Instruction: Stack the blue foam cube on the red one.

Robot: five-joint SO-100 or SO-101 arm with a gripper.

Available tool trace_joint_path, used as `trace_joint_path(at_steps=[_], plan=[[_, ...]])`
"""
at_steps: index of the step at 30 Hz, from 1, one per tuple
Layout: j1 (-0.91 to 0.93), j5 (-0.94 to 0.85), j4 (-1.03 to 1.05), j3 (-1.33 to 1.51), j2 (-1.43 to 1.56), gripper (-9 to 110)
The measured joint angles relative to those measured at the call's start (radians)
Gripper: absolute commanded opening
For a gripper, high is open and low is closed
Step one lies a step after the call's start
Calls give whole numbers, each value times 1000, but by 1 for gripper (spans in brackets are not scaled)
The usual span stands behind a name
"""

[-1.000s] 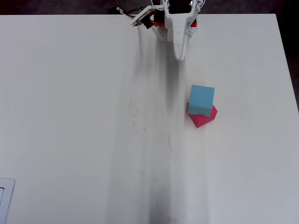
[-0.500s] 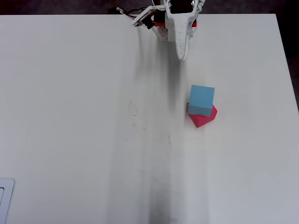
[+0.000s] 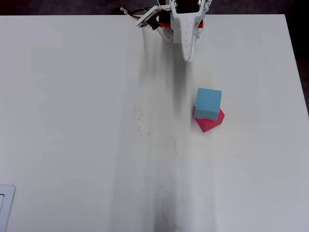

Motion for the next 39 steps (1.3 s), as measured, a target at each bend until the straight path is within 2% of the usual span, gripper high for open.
trace_joint_path(at_steps=[39], plan=[[9,0,-9,0,3,21]])
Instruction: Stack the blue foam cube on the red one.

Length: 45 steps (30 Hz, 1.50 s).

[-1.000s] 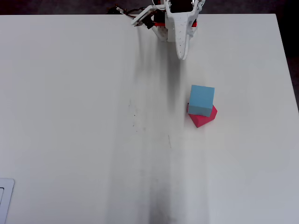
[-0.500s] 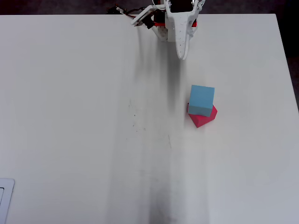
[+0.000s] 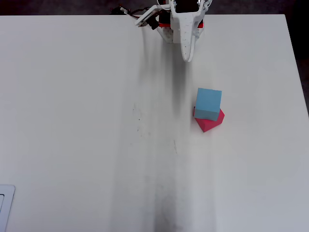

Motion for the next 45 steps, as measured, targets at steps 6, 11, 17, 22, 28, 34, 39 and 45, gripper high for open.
trace_joint_path(at_steps=[6,11,17,22,28,34,39,45], plan=[[0,0,0,0,0,21],[6,0,0,0,0,21],[15,0,0,0,0,21],[28,0,0,0,0,21],[34,0,0,0,0,21],[34,0,0,0,0,21],[34,0,0,0,0,21],[34,0,0,0,0,21]])
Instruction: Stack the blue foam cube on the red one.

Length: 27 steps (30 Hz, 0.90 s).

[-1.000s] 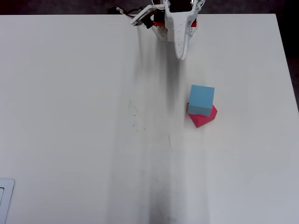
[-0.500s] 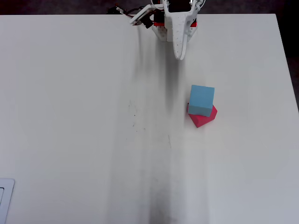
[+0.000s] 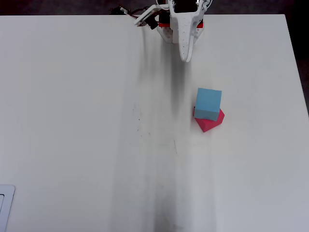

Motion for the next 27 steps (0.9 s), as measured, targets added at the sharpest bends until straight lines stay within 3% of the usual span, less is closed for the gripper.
trace_joint_path(at_steps=[27], plan=[[15,0,0,0,0,21]])
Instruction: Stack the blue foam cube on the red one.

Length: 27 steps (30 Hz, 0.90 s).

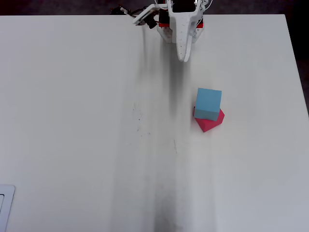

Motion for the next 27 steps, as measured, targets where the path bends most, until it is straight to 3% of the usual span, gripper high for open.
trace_joint_path(at_steps=[27], plan=[[-9,0,0,0,0,21]])
